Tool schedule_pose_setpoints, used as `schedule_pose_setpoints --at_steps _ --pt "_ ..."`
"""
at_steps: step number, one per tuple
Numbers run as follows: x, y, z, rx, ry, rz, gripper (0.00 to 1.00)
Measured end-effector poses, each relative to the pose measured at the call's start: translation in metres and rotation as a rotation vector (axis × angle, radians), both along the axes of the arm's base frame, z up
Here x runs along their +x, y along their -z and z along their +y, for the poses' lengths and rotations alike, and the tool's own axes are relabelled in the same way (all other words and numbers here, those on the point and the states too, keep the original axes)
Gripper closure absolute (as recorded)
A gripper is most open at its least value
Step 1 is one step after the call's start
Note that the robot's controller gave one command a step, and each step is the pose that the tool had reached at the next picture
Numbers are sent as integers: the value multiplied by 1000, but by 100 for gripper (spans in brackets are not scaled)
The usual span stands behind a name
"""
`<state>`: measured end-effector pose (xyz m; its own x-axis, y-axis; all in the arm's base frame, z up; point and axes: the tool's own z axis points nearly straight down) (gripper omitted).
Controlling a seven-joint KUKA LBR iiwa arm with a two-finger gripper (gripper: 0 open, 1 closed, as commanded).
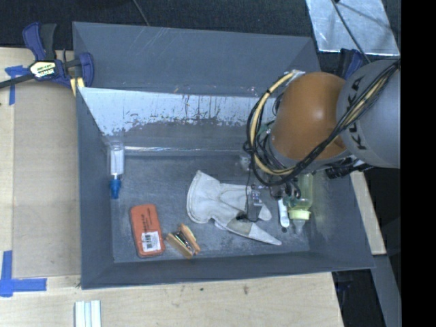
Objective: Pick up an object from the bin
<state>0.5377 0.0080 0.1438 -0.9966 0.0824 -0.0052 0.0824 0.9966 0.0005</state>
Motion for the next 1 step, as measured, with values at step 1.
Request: schedule_pose_setpoints --at_steps 1 --pt "2 44 1 1 37 0 0"
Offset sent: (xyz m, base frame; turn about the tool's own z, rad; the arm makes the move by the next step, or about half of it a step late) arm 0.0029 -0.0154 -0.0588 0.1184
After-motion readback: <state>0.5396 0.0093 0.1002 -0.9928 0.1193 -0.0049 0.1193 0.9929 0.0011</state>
